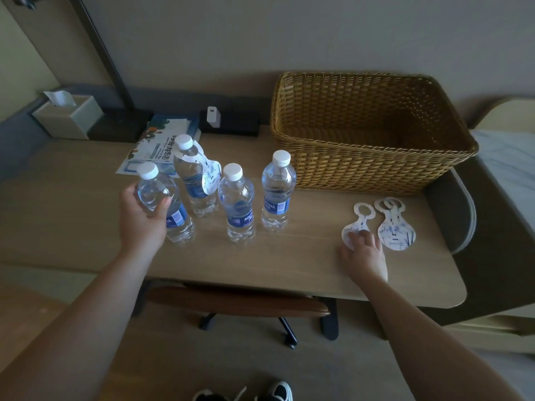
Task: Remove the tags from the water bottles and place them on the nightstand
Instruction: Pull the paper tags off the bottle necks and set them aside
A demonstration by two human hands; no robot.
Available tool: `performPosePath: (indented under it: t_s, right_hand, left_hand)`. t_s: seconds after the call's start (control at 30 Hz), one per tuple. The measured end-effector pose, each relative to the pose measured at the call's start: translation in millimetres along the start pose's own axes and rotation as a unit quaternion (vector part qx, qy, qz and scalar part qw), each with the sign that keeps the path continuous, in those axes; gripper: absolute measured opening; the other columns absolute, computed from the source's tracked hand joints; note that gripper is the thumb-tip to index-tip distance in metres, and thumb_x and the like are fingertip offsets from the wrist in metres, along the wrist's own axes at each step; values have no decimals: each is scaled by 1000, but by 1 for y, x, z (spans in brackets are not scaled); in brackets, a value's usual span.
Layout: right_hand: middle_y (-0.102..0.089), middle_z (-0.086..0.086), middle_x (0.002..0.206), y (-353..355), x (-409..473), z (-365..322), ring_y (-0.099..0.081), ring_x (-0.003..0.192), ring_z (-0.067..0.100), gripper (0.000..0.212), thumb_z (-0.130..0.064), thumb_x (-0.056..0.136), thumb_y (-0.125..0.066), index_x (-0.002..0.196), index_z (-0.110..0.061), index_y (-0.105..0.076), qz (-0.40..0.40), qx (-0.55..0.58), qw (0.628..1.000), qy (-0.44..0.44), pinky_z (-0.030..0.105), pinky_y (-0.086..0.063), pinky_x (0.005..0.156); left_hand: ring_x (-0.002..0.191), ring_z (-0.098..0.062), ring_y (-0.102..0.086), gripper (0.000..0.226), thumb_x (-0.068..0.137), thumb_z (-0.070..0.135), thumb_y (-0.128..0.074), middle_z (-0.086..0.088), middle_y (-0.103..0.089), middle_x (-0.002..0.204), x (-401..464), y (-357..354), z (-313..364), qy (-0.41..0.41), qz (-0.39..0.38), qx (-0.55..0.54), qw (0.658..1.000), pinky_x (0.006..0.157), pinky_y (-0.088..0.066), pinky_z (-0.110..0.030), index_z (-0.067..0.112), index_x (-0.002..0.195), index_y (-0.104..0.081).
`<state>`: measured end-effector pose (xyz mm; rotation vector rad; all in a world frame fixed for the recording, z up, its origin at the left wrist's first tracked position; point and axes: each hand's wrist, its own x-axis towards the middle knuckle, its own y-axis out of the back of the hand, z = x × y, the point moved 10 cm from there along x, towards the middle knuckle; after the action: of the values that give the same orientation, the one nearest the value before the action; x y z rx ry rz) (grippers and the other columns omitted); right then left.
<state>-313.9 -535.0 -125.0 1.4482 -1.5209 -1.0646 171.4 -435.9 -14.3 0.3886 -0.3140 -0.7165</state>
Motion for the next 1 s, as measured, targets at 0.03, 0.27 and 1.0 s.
performPosePath:
  t_s: [0.03,0.27,1.0]
  right_hand:
    - [-39,8,145,-3,0,-1,-27,133,29,51,-38,92,-48,138,-17,-46,-7,-9,1000,0,41,-25,111]
    - [-12,5,160,-20,8,-1,0,148,20,63,-49,96,-34,150,-18,-25,-66,-65,996,10,40,1,119]
    - [-54,3,124,147,-53,-292,-52,108,13,29,-21,89,-62,117,-13,-61,145,203,932,263,13,-36,82]
  left_hand:
    - [105,-15,-57,53,86,28,-70,4,-57,122,0,0,0,0,0,1,1000,90,-45,-33,22,131,-42]
    - [105,-15,-56,54,86,31,-69,4,-57,123,1,0,-3,2,-6,7,1000,90,-44,-35,23,132,-41]
    - [93,1,-56,55,79,48,-72,15,-55,110,17,1,24,-57,-135,-32,989,66,-38,-10,26,122,-46]
